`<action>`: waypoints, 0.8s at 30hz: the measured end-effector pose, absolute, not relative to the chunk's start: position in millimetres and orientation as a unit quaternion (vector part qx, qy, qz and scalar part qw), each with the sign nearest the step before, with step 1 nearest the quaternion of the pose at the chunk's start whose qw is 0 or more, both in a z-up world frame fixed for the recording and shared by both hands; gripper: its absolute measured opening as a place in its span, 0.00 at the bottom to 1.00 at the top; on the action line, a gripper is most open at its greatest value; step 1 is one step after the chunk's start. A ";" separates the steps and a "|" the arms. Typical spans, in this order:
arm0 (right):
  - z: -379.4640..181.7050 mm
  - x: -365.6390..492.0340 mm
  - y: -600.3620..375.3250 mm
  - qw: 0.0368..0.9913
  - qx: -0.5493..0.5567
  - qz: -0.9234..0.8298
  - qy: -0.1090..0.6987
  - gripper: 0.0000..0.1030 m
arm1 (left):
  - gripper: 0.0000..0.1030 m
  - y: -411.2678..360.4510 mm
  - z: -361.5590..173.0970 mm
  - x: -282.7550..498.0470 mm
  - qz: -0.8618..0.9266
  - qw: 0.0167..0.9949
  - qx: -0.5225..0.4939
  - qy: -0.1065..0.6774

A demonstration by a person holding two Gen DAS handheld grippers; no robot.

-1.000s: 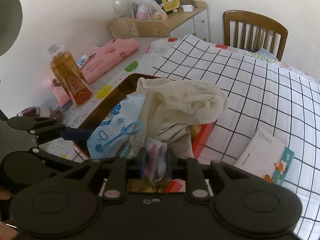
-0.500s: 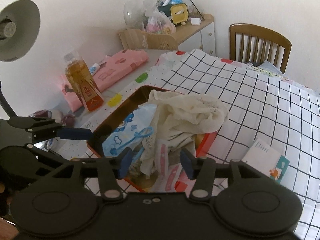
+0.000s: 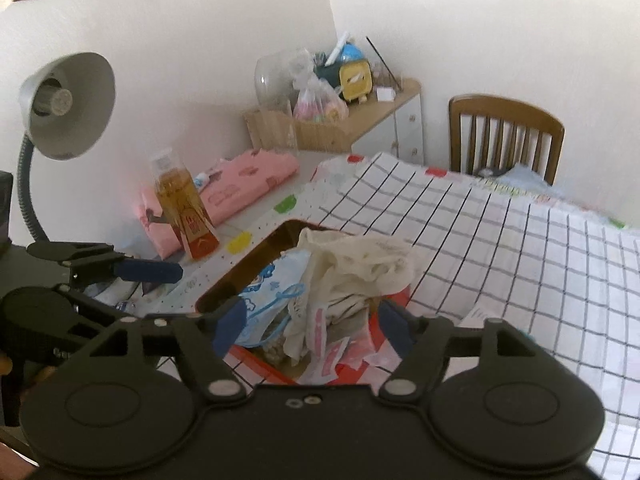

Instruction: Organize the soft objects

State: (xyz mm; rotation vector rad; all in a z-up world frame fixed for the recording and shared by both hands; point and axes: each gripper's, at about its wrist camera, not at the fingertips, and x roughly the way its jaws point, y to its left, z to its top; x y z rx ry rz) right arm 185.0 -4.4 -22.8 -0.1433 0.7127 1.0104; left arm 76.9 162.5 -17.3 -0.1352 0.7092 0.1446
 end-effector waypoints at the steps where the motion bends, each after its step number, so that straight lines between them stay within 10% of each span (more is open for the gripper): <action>1: -20.1 182.8 -8.6 0.815 -0.070 0.474 0.327 0.76 | 0.79 160.6 -15.0 75.9 0.070 0.934 -0.067 0.343; 24: -8.3 145.2 -100.4 0.870 -0.031 0.423 0.252 1.00 | 0.99 109.9 9.5 57.2 0.078 0.949 -0.088 0.292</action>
